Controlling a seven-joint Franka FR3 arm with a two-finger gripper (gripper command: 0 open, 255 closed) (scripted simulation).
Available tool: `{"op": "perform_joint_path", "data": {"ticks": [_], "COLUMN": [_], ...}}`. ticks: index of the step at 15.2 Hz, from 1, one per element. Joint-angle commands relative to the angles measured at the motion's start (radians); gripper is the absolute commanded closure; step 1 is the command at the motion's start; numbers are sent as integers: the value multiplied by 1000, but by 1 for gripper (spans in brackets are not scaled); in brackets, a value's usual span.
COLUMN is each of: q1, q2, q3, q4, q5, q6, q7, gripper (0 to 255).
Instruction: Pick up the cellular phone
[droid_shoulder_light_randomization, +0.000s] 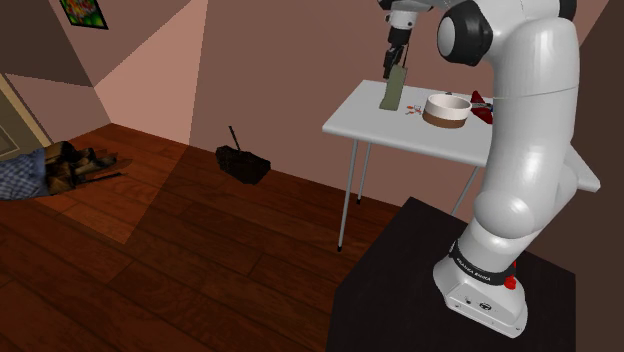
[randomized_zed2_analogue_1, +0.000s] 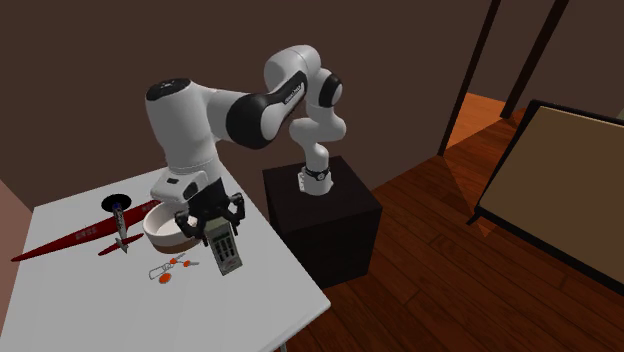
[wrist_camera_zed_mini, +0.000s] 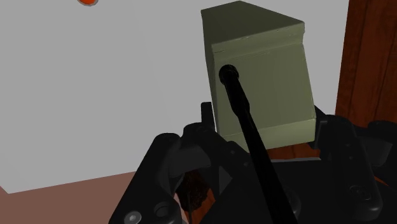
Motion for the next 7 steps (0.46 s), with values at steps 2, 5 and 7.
{"op": "perform_joint_path", "data": {"ticks": [2,5,7], "q1": [-12,-25,-26], "q2": [9,20,20], "q3": [0,0,0], "q4": [59,116,119], "q5": [4,8,9], "q6": [-49,-96,-98], "q7": [3,7,7], "gripper": [255,255,255]}}
